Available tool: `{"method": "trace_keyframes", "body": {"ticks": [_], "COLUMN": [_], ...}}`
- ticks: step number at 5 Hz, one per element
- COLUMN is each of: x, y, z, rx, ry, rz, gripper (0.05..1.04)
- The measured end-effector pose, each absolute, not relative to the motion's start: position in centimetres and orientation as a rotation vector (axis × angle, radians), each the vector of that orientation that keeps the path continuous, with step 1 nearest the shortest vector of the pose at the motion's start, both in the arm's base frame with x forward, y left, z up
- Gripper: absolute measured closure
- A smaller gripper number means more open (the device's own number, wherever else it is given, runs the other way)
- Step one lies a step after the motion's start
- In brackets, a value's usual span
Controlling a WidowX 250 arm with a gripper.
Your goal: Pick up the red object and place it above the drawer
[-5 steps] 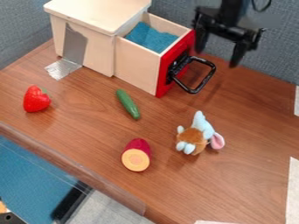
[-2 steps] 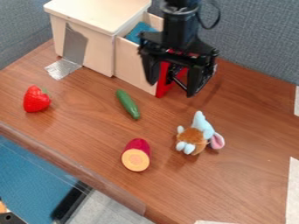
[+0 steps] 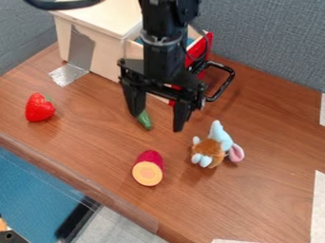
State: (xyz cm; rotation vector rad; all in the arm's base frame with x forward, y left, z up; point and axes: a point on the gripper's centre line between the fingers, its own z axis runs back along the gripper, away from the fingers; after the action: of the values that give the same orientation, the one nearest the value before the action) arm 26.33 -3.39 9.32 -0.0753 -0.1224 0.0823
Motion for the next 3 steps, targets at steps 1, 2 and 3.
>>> {"method": "trace_keyframes", "body": {"ticks": [1,2,3], "x": [25.7,25.2,24.9], "y": [-3.1,-2.7,-2.3], "z": [8.0,5.7,4.5], "rx": [-0.043,-0.010,0.028], "ry": [-0.118,-0.073,-0.058], "rz": [0.085,0.093,0.096], "gripper": [0.082,0.082,0.082]}}
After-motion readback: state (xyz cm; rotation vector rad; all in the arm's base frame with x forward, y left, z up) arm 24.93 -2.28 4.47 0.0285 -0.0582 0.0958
